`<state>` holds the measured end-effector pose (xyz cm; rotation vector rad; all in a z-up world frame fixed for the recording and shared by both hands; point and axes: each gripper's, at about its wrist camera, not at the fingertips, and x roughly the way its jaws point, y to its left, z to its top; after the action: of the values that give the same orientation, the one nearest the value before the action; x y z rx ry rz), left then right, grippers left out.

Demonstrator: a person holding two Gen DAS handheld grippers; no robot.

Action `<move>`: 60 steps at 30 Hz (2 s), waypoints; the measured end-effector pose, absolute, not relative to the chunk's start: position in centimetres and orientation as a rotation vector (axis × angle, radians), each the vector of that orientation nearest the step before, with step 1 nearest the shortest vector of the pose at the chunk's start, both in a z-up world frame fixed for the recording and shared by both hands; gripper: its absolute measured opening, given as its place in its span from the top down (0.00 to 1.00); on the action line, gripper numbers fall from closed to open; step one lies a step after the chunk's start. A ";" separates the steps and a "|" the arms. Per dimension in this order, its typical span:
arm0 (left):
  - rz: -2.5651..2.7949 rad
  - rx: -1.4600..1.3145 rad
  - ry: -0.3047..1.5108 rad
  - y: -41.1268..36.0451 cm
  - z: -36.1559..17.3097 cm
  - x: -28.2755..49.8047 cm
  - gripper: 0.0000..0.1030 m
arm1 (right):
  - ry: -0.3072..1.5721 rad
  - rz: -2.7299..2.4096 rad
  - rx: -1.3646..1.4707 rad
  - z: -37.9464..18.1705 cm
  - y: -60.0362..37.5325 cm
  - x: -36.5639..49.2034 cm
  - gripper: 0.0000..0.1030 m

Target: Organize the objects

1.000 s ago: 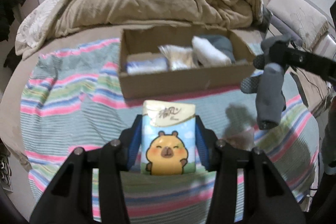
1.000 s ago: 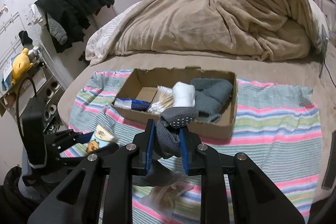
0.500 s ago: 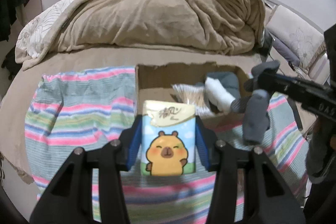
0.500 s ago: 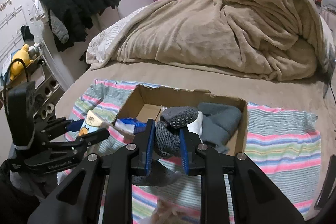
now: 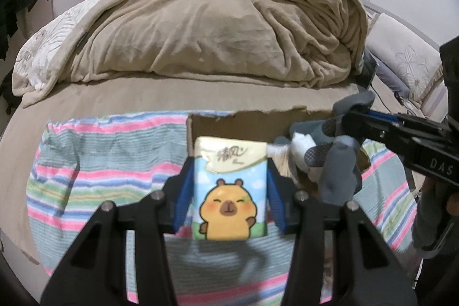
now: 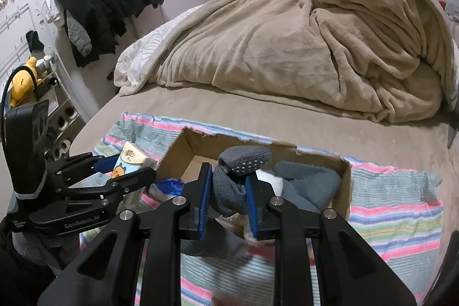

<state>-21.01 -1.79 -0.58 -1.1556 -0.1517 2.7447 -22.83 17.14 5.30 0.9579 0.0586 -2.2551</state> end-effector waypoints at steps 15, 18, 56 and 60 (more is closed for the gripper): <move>2.682 -1.180 -0.196 -2.2 -2.6 -25.2 0.54 | 0.111 -2.199 0.967 4.7 13.6 -25.8 0.77; 2.666 -1.192 -0.206 -2.1 -3.1 -25.9 0.54 | 0.121 -2.179 0.981 4.1 12.7 -26.5 0.77; 2.801 -1.130 -0.137 -0.6 1.3 -19.1 0.20 | 0.101 -2.239 1.025 4.1 16.2 -22.8 0.37; 2.804 -1.122 -0.119 0.1 2.0 -17.6 0.20 | 0.106 -2.254 1.010 4.7 17.4 -21.1 0.37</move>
<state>-17.65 0.07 1.96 -1.1225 -0.1185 2.8045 -21.11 17.42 4.69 1.0104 0.1062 -2.2545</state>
